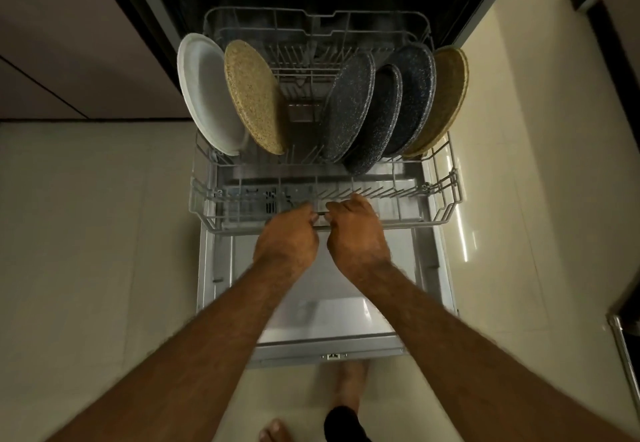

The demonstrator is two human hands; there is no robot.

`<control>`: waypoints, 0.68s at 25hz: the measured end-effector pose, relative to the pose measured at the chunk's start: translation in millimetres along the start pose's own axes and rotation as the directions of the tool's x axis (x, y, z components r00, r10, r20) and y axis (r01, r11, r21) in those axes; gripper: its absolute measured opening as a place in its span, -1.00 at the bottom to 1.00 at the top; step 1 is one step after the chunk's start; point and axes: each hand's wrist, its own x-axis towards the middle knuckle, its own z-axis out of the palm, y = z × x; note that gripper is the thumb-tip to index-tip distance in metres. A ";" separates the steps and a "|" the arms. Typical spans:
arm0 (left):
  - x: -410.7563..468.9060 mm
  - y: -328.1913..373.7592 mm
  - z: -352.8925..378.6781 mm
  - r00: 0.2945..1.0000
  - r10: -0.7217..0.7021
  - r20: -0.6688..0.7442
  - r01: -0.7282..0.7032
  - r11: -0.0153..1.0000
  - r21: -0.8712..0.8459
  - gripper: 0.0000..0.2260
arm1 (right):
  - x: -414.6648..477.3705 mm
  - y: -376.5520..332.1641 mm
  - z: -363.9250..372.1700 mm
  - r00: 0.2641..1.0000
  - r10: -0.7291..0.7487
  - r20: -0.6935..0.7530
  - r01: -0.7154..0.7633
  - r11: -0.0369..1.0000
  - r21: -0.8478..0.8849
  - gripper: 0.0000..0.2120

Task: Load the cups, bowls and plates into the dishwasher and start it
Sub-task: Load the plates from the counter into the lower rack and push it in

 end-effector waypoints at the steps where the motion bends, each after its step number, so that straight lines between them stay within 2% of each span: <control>1: 8.9 0.7 -3.4 1.000 -0.001 -0.008 0.001 1.000 -0.002 -0.76 | 10.1 -0.5 -2.0 1.000 0.009 -0.006 -0.009 1.000 0.015 -0.58; 7: 47.2 10.5 -24.8 0.999 0.040 -0.032 -0.039 0.999 0.037 -0.89 | 58.9 4.7 -16.2 0.998 -0.061 -0.027 0.062 0.997 0.049 -0.67; 11: 74.5 11.2 -37.6 0.989 0.096 -0.115 -0.086 0.992 0.090 -0.86 | 92.2 5.8 -25.6 0.992 -0.111 -0.066 0.113 0.993 0.034 -0.73; 17: 127.1 10.9 -42.9 0.962 0.154 -0.224 -0.136 0.986 0.094 -0.89 | 141.7 1.0 -34.6 0.969 -0.137 -0.206 0.148 0.988 0.040 -0.78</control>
